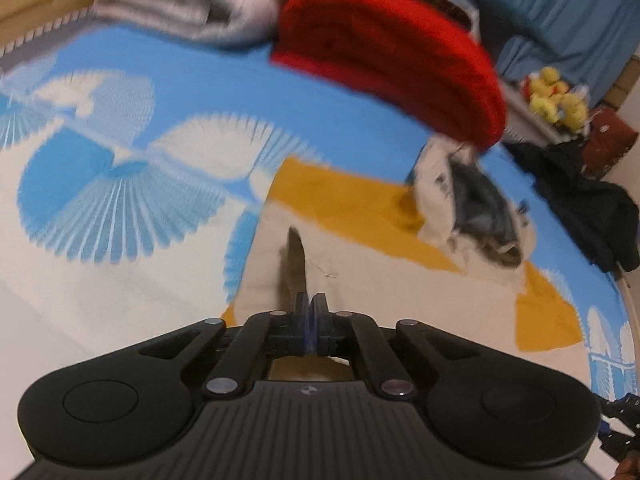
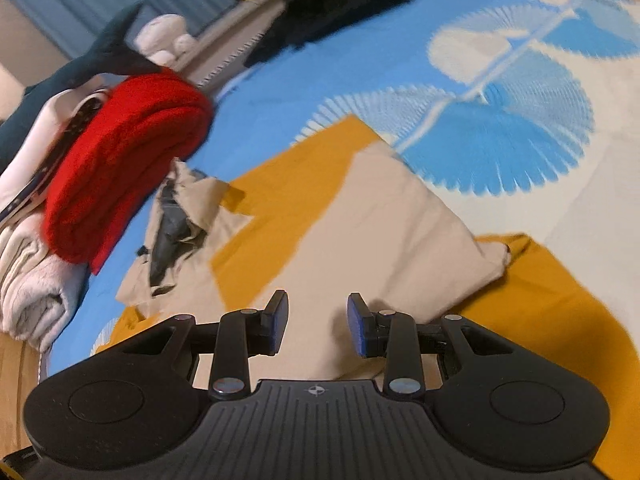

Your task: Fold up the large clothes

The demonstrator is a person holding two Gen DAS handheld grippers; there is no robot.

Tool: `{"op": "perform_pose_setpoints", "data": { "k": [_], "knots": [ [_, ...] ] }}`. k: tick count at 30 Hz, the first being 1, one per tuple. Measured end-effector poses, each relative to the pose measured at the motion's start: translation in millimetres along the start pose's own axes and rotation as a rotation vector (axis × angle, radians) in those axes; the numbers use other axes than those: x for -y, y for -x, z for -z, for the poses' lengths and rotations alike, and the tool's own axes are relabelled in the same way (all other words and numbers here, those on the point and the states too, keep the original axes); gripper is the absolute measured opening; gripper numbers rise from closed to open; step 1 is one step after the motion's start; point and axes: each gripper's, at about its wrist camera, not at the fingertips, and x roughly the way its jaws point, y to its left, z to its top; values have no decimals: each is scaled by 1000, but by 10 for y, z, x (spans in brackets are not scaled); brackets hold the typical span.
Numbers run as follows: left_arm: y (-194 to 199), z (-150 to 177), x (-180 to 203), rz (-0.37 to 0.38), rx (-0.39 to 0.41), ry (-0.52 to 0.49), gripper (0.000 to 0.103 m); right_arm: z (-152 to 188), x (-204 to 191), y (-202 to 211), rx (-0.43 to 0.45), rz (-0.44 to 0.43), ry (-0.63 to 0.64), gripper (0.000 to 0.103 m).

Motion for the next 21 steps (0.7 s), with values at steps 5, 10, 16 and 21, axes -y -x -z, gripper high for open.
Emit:
{"op": "perform_pose_setpoints", "data": {
  "k": [5,10,16,21],
  "knots": [
    [-19,8,-4,-34,10,-3,7,41,216,-190,-71,92,-86,35],
    [-153,63,64,19,-46,-37,16,59,291,-217,-90,153,-116,35],
    [-379,152,-33,-102,-142,-3,21,60,9,-48,-12,107,13,35],
    [-268,87,46,-79,-90,-39,21,20,-74,-8,50,70,82,35]
  ]
}}
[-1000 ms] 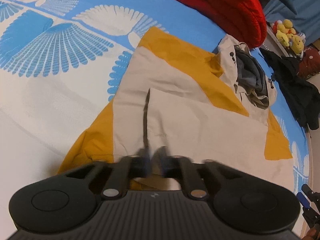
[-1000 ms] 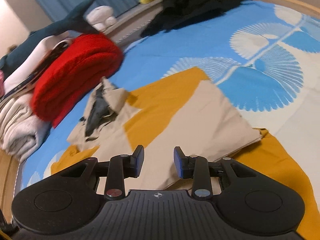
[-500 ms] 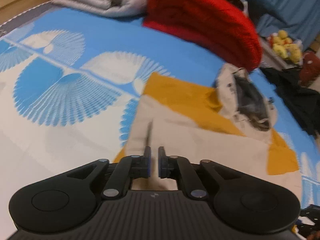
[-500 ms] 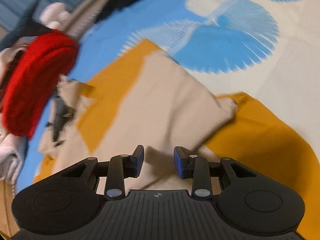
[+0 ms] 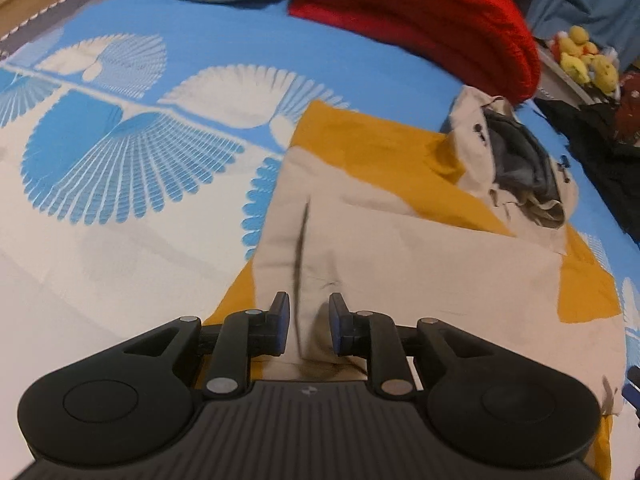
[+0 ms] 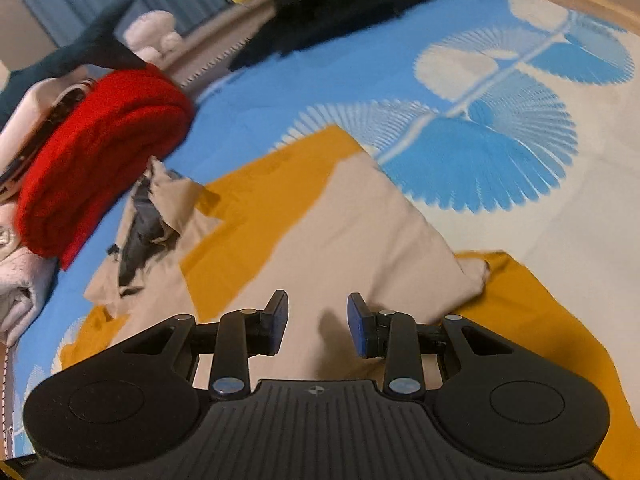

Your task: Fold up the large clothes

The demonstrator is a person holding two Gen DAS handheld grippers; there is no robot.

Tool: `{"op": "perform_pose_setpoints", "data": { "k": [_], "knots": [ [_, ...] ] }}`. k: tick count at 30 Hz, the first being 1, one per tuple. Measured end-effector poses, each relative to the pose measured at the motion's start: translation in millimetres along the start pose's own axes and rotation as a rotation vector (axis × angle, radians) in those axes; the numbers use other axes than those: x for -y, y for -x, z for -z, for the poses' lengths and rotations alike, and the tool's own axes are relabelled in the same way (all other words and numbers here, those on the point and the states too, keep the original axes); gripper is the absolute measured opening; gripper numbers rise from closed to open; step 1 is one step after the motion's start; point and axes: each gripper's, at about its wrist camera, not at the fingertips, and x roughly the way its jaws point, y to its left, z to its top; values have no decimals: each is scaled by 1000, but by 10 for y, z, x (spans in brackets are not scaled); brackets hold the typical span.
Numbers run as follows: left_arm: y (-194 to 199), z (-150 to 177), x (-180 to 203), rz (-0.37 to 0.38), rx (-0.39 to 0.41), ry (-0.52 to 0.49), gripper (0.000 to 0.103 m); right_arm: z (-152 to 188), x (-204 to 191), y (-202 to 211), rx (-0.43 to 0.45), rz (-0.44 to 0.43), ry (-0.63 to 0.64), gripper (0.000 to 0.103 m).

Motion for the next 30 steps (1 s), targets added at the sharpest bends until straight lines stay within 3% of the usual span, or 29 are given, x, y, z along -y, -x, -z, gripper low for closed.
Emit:
{"op": "perform_pose_setpoints", "data": {
  "k": [4,6,8,12,30],
  "knots": [
    [-20,18,12,-2,-23,-1,22,2,46,-168,-71,16,-2,35],
    [-6,5,20,-4,-12,-1,22,41,124,-285,-136,62,-35,35],
    [50,-15,31,-9,12,-8,22,62,176,-300,-141,106,-58,35],
    [207,-42,79,-28,70,-45,26,4,90,-174,-85,91,-34,35],
    [826,97,378,-20,240,-258,26,-91,-116,647,154,35,158,35]
  ]
}}
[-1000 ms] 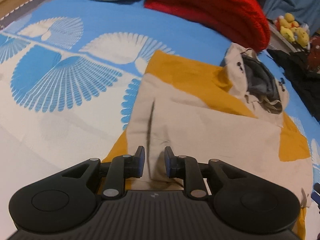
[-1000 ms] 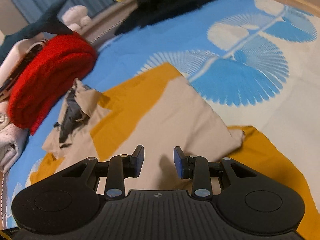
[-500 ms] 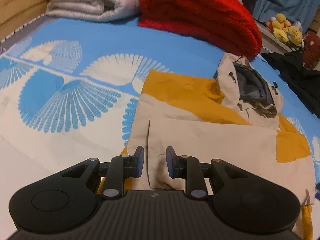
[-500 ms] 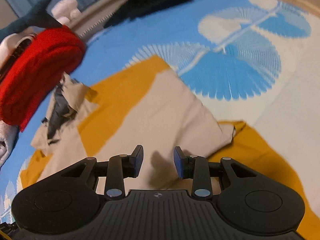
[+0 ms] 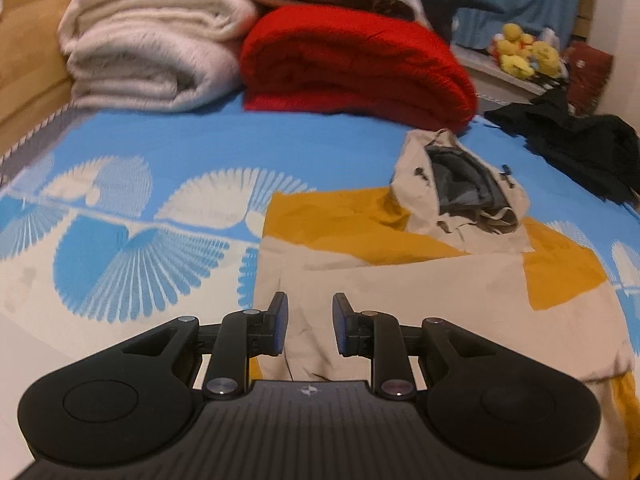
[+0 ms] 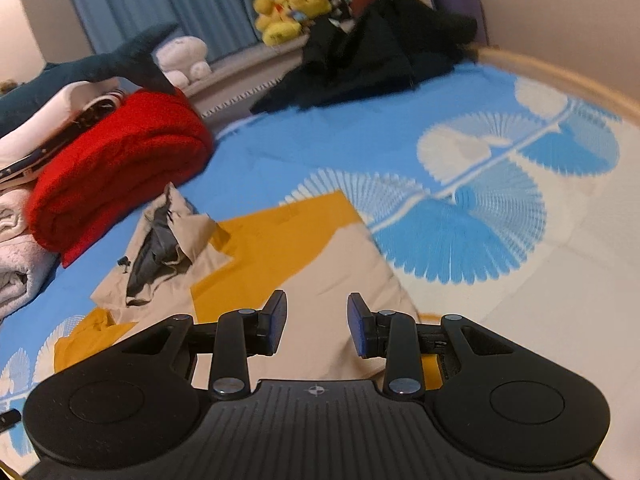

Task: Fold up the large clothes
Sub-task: 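Open both tools and lift them away from the folded jacket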

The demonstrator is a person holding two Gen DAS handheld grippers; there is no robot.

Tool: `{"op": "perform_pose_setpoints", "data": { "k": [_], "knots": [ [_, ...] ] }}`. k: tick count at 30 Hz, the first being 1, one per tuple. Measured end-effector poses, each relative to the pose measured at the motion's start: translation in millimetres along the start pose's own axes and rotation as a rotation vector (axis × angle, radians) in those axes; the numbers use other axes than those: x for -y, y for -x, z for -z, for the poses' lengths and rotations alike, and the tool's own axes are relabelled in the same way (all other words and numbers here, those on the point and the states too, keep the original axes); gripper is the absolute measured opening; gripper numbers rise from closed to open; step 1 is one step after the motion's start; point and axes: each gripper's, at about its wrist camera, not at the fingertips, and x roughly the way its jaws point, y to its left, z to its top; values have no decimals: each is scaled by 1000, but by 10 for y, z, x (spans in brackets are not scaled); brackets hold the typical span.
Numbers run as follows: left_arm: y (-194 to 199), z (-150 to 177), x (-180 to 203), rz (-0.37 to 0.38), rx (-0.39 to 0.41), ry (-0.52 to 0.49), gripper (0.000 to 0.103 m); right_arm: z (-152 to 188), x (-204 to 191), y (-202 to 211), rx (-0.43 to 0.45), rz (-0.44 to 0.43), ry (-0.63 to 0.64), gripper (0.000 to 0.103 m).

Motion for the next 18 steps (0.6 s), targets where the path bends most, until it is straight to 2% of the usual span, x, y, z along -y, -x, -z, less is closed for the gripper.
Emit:
{"op": "perform_pose_setpoints", "data": {
  "k": [5,7,8,9,14,18],
  "knots": [
    [23,-240,129,55,29,-67,25,-70,-33,111,47,-54,35,34],
    [-103,-475,234,90,30,-73,24,-104,-34,133,60,-81,43,25],
    [-204,-618,297,110,27,-75,24,-120,-28,131,62,-98,50,16],
    [-320,-754,364,125,22,-81,24,-127,-29,122,61,-108,59,12],
    [-1043,-1350,752,144,-13,-139,24,-165,-16,52,53,-108,90,10],
    [-1715,-1692,975,159,-72,-104,24,-194,15,-23,35,-95,106,11]
  ]
}}
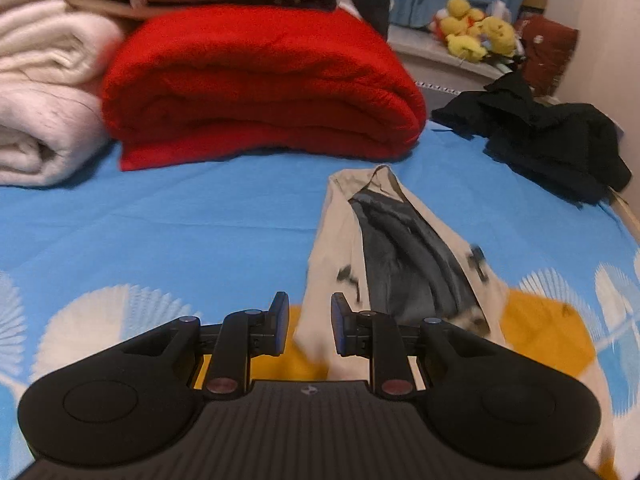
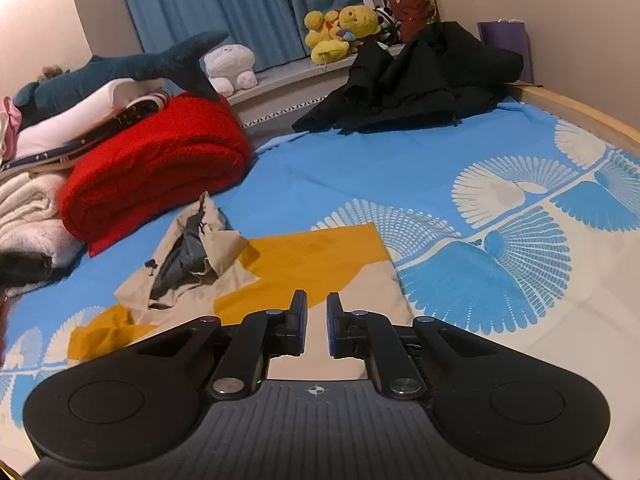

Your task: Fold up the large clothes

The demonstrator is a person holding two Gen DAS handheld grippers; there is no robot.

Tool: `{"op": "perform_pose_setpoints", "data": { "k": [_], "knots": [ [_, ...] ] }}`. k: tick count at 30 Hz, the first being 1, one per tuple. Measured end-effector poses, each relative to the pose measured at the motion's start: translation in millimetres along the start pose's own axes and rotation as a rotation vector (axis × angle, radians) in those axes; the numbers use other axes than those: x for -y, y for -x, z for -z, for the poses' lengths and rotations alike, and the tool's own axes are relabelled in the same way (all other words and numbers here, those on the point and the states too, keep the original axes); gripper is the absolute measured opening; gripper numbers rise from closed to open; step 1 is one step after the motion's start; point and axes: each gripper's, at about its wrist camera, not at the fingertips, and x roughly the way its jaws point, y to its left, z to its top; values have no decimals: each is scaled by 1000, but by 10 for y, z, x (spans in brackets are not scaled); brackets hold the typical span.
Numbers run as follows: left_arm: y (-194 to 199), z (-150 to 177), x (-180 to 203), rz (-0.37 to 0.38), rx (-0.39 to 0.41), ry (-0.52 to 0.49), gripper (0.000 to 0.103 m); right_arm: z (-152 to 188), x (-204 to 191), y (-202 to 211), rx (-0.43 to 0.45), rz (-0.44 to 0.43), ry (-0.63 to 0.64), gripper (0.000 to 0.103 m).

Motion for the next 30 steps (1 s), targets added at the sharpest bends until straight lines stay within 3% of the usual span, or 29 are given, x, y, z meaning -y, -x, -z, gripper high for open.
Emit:
{"op": "perform_pose_setpoints", "data": {
  "k": [4,10,12,14,19,21,23,24,28,30],
  "knots": [
    [-610,-279,118,-29,1,-32,24,1,90,-99,-24,35,-11,11],
    [-1460,-537,196,-10,-4,57,28,34,181,-231,-55,86,-20,11],
    [-1689,-597,197,-5,-6,100,39,48,184,-259,-63,92,-1,11],
    [-1894,-650,227,-21,-12,127,61,67,192,-287,-76,101,16,11],
    [-2205,-670,343,-56,-19,124,63,73,245,-337,-98,120,23,11],
    [-2278,-673,390,-73,-21,94,59,80,254,-363,-107,123,16,11],
    [-2286,-673,422,-65,-19,61,14,85,248,-379,-114,122,16,11],
    [-2256,-672,441,-63,-16,42,8,84,243,-379,-114,120,17,11],
    [-1728,-621,533,6,74,-43,4,43,239,-350,-105,113,3,11],
    [-1245,-488,639,63,139,-147,4,7,230,-311,-94,105,-7,11]
  ]
}}
